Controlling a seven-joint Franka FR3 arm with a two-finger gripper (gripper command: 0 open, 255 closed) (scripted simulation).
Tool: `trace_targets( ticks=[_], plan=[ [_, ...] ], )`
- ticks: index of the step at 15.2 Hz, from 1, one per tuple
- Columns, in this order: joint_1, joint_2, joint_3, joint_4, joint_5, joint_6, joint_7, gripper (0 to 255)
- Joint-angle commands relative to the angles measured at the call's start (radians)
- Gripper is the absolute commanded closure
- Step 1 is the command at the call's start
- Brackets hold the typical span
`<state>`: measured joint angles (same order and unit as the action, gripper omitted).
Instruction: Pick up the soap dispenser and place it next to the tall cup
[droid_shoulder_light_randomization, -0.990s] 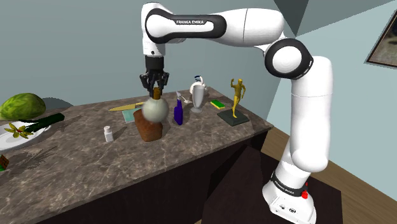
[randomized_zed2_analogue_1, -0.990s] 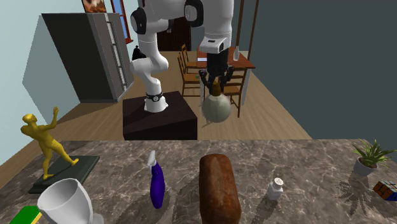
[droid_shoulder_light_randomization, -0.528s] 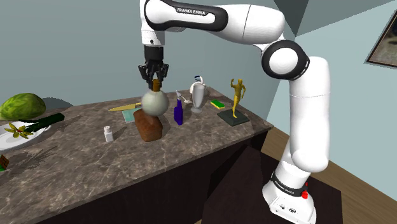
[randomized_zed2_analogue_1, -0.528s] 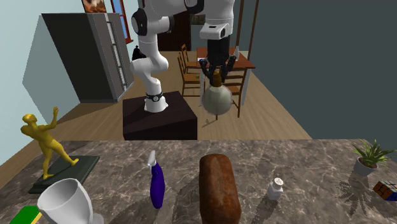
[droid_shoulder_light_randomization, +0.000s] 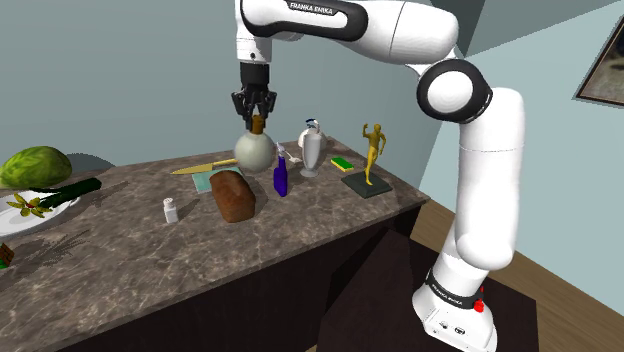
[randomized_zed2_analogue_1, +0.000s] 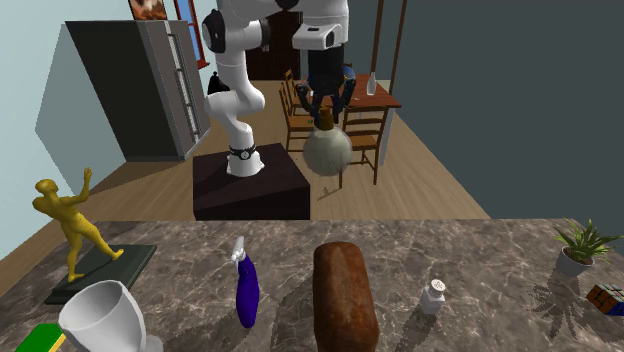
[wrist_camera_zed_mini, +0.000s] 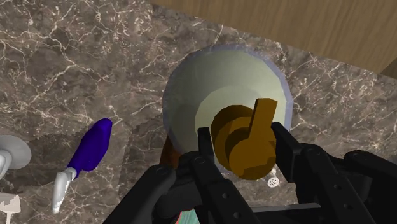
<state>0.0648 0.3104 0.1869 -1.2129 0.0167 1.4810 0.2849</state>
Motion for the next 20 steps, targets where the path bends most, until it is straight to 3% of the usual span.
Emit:
trace_targets(
  ticks=[1,10,20],
  plan=[
    [-0.034,-0.039,-0.014,-0.052,0.009,0.012,-0.046,255],
    [-0.166,-0.144,-0.091,-0.191,0.030,0.035,-0.252,255],
    [-0.301,-0.154,-0.187,-0.200,0.032,0.022,-0.480,255]
  ],
)
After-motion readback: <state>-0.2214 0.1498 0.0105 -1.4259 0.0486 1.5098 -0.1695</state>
